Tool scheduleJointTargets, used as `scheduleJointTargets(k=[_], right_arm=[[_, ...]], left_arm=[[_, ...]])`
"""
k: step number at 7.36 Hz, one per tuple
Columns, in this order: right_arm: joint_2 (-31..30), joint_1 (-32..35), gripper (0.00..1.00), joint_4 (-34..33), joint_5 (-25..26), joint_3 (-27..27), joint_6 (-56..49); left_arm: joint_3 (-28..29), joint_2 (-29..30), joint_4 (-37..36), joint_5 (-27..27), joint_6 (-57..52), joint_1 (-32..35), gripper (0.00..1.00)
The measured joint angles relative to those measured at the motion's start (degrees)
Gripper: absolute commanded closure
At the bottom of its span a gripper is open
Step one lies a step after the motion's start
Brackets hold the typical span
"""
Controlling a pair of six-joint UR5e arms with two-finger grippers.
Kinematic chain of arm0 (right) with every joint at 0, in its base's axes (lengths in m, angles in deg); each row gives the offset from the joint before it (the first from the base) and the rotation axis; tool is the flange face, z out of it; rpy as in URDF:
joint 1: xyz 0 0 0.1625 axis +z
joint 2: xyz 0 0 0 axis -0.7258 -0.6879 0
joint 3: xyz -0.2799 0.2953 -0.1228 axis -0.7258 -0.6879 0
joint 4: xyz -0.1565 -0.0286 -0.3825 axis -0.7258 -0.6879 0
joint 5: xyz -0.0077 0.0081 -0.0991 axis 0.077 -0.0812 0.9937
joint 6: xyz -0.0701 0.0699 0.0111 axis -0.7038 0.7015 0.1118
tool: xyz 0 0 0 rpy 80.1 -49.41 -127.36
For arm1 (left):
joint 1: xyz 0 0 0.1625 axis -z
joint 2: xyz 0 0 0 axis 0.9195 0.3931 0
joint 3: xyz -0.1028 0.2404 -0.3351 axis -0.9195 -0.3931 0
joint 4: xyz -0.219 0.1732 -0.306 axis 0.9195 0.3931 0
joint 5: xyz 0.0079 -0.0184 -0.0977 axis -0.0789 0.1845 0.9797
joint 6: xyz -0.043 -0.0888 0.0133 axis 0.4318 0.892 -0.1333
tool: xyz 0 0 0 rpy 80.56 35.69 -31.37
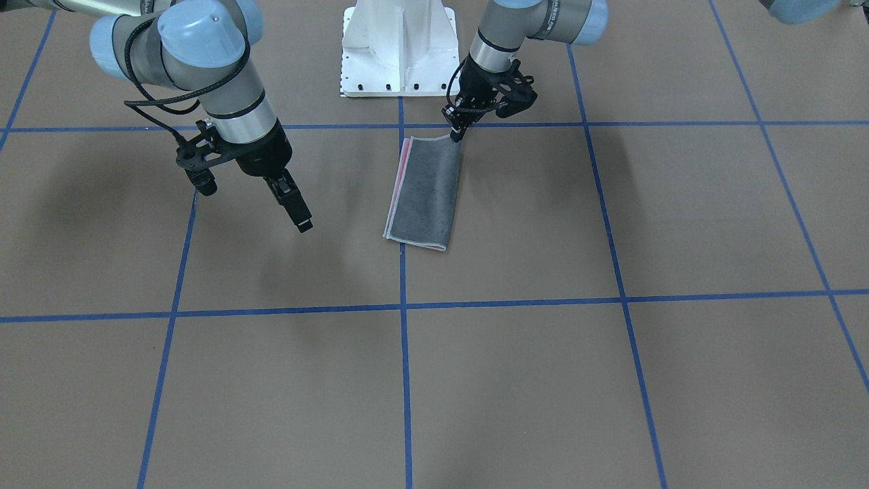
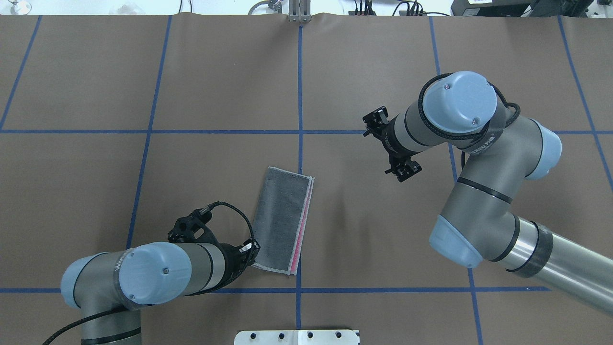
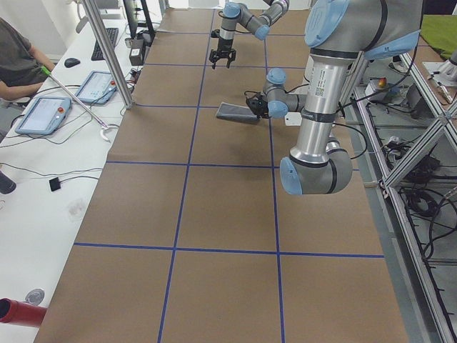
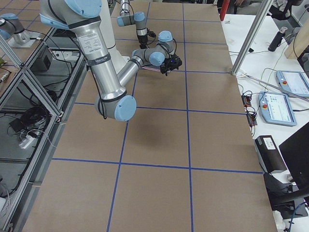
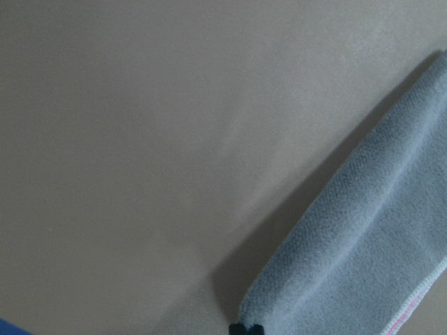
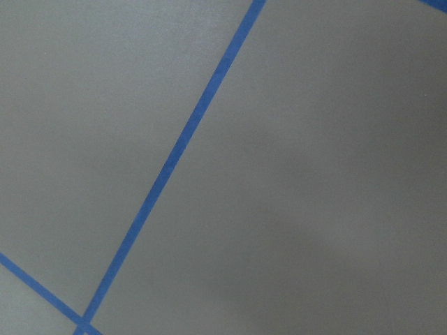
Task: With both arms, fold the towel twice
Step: 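Lift the near strip end with the left gripper and fold it toward the far end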
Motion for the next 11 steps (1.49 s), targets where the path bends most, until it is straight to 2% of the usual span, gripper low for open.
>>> scheduleJointTargets(k=[4, 7, 11], right_arm=[[0.14, 0.62, 0.0, 0.22, -0.76, -0.03, -0.45], [0.22, 0.78, 0.0, 0.21, -0.87, -0.03, -0.46], [0.22, 0.8, 0.0, 0.09, -1.12, -0.03, -0.46]], left_arm=[[0.39, 0.0, 0.0, -0.13, 0.94, -0.09, 1.0], [1.35, 4.1, -0.07, -0.93, 0.85, 1.2, 1.0], [6.79, 10.2, -0.03, -1.2, -0.01, 6.91, 1.0]])
